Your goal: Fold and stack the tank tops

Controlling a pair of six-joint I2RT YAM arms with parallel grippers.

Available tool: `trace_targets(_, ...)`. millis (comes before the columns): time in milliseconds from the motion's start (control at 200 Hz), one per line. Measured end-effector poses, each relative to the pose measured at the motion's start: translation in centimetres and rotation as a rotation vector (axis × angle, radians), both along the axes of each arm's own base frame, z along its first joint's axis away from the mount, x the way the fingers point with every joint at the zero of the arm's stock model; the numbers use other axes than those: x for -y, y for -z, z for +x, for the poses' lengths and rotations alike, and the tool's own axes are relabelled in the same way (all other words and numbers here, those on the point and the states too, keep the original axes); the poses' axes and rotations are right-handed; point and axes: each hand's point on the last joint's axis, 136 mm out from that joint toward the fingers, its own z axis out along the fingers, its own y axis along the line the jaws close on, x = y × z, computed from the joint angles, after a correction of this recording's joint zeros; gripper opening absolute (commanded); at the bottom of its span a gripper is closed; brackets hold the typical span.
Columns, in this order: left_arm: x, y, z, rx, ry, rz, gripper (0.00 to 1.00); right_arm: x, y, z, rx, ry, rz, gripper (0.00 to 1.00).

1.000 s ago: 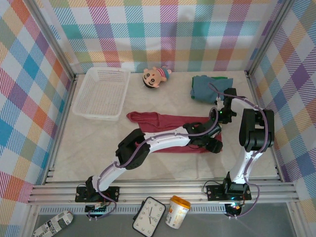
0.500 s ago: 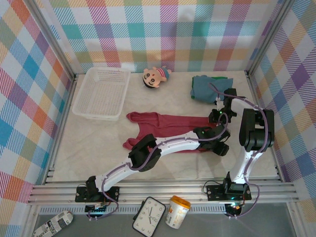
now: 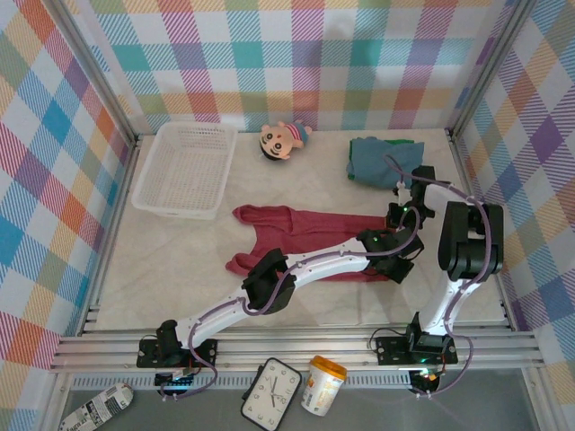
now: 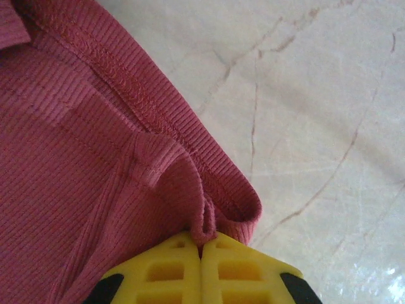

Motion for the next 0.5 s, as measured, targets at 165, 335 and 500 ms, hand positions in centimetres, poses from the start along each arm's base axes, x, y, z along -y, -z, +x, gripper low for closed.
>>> trace_targets(165,0.2,-0.1,-0.8,-0.034,0.0,-0.007,0.0,0.6,-1.5,-0.6,0.012,0.038,-0.016,0.03)
trace_targets(335,0.0,-0.9,-1.8,-0.076,-0.002,-0.025,0.0,0.7,-3.6,-1.6,0.002,0.081,-0.011,0.03)
trace_targets(500,-1.7,-4.1,-2.6,-0.125,-0.026,-0.077,0.0,0.4,-4.5,-2.7,-0.045,0.113,0.0,0.04)
